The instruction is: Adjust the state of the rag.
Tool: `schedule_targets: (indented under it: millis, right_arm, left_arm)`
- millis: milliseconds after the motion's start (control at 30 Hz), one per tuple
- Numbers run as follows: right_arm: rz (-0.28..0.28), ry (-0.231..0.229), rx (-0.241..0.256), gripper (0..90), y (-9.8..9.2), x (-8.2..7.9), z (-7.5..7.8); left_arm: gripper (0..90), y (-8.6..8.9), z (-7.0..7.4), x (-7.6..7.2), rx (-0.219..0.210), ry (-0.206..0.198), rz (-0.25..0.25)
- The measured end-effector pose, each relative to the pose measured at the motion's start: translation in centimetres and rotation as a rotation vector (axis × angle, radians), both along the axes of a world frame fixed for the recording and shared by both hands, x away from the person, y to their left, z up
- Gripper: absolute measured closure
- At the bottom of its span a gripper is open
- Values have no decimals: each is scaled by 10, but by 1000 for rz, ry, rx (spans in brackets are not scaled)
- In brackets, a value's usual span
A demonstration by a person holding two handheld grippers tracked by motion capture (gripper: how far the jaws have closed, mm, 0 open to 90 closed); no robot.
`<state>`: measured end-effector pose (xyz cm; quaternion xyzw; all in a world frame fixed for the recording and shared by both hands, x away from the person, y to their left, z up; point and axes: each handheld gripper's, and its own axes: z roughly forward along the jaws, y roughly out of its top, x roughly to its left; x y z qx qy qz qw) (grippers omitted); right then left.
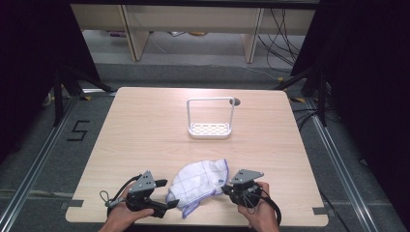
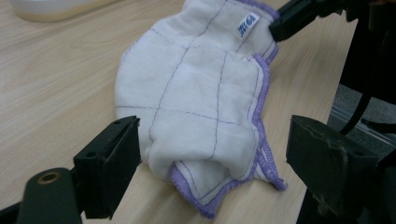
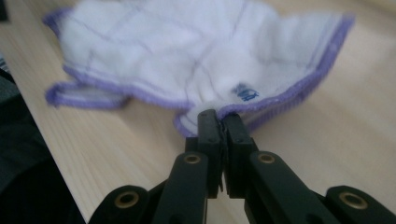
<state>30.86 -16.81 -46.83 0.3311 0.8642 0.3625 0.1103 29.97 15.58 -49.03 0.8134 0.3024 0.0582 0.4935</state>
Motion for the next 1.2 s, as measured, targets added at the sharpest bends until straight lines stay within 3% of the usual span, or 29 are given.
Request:
schedule_targets:
  millis: [67,167,233,367,533,567,667,700,733,833,867,900,967,1200]
  right_arm:
    - [20,-22,34,886,4,3,13]
    - [45,-41,112,886,10,15,35]
    - [21,-41,193,886,14,31,53]
    - [9,-66,215,885,18,43,65]
    - [-1,-88,235,886,19,46,71]
    - [-18,-72,244,885,18,44,73]
    - [4,-101,263,885,14,48,74]
    - [-16,-90,262,885,13,46,76]
    - [-12,-77,274,885,13,46,76]
    - [1,-99,268,885,12,47,74]
    - [-19,-82,271,885,12,46,74]
    - [-18,-102,248,885,10,46,75]
    - [-29,-86,246,885,9,45,75]
    - [-32,-104,246,885,4,42,80]
  left_arm:
    - [169,-3,0,2,-19,1,-10]
    - [165,-7,3,3,-14,-13,-29]
    - [151,-11,6,3,-12,-17,-33]
    - [145,-21,6,1,-22,-50,-52]
    - [145,-32,2,-2,32,-58,-83]
    - [145,-34,0,-3,40,-68,-88]
    - [147,-39,-4,-4,97,-93,-61]
    - [173,-41,-5,-3,129,-96,-61]
    - [265,-42,-6,-3,152,-97,-62]
    - [547,-38,-8,2,213,-146,-74]
    - [631,-37,-7,3,178,-149,-63]
    - [686,-31,-3,4,162,-155,-60]
    - [766,-22,4,6,106,-154,-57]
    - [838,4,27,10,18,-141,-84]
